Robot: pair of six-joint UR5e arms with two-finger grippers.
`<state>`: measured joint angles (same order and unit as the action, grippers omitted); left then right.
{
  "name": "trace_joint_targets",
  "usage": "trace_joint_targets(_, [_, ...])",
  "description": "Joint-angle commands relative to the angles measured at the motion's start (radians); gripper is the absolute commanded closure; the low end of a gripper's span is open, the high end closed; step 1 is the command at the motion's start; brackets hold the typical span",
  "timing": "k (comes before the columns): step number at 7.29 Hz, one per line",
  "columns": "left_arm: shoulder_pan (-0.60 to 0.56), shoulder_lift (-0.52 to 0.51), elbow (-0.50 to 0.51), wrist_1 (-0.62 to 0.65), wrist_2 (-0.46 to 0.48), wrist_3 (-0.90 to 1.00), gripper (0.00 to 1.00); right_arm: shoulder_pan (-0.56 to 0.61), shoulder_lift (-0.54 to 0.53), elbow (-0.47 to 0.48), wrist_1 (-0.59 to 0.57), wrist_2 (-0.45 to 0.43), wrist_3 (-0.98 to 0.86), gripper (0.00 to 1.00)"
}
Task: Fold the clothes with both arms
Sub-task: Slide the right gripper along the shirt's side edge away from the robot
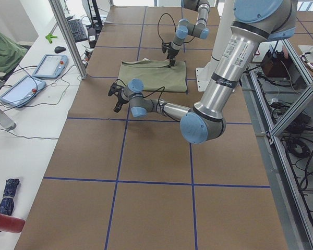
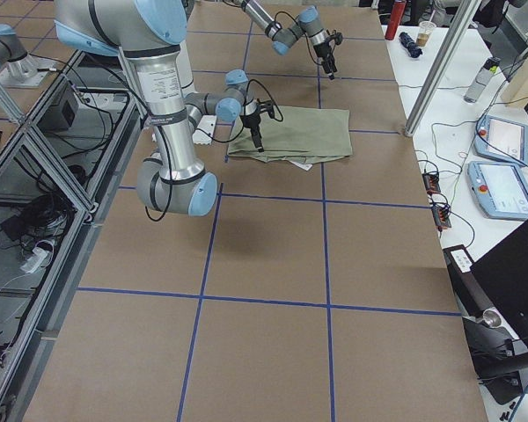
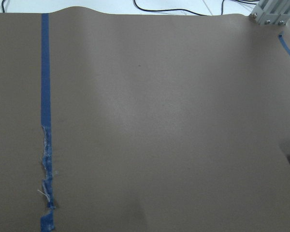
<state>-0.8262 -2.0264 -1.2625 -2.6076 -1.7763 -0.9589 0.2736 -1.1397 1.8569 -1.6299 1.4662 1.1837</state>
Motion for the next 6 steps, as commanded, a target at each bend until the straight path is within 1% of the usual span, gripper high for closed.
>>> trace_joint_targets(1, [0.004,0.000,0.000,0.000,0.002,-0.001,0.00,0.033,0.008,0.007,-0.071,0.037,-0.033,0.00])
trace_joint_targets(3, [0.007,0.000,0.000,0.000,0.000,-0.003,0.00,0.058,-0.006,0.008,-0.106,0.037,-0.056,0.00])
trace_joint_targets(6, [0.007,0.000,0.000,0.000,0.000,-0.001,0.00,0.125,-0.037,0.008,-0.160,0.040,-0.104,0.00])
